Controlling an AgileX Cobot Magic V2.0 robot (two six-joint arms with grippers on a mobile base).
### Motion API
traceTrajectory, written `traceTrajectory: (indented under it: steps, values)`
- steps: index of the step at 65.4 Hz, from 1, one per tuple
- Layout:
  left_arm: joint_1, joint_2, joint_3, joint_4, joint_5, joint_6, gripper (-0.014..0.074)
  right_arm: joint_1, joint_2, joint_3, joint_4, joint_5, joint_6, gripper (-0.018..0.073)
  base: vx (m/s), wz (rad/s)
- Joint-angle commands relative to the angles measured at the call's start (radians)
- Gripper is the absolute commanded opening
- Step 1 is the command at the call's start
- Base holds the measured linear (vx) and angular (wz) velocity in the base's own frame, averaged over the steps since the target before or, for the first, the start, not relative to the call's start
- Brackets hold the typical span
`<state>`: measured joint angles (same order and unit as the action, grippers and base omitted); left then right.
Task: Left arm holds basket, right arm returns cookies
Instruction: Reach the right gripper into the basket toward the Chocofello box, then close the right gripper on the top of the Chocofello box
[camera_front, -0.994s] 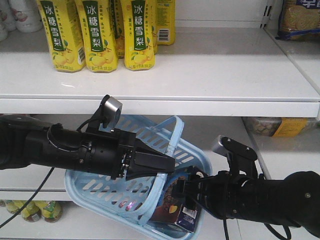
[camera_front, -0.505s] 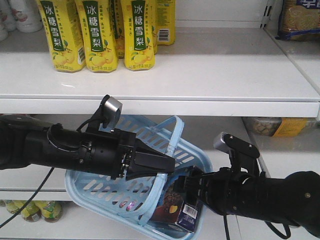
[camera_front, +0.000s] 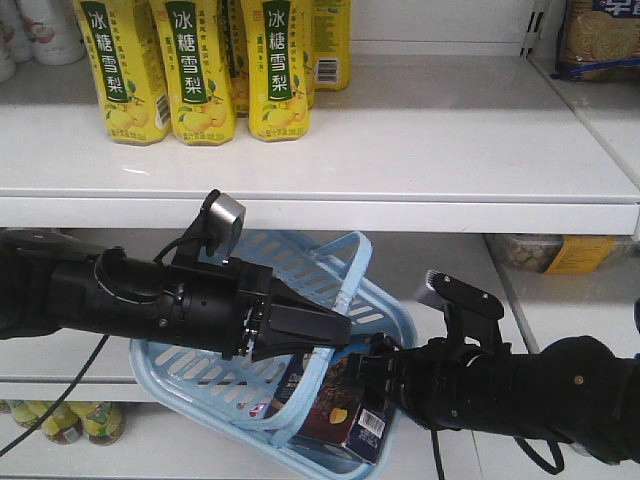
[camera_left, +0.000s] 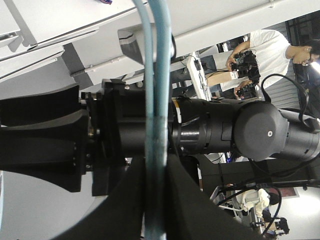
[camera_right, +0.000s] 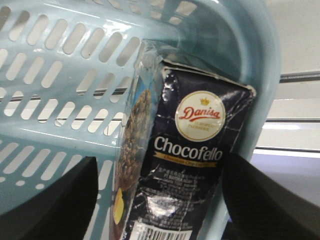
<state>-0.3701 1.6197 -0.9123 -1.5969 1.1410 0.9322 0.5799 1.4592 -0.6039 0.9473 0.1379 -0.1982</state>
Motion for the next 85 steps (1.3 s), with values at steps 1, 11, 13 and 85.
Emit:
traceTrajectory:
  steps: [1, 11, 13, 85]
  values:
    - [0.008, -0.041, -0.036, -0.182, -0.018, 0.021, -0.0006, -0.003, -0.004, -0.033, 0.003, -0.009, -0.012, 0.0514, 0.00, 0.00]
    - [0.008, -0.041, -0.036, -0.182, -0.018, 0.021, -0.0006, -0.003, 0.005, -0.069, 0.004, 0.003, -0.013, 0.0514, 0.00, 0.00]
    - [0.008, -0.041, -0.036, -0.182, -0.018, 0.021, -0.0006, -0.003, 0.009, -0.079, 0.004, 0.008, -0.013, 0.0514, 0.00, 0.00]
    - [0.008, -0.041, -0.036, -0.182, -0.018, 0.021, -0.0006, -0.003, 0.241, -0.229, 0.371, 0.189, -0.370, 0.0463, 0.00, 0.00]
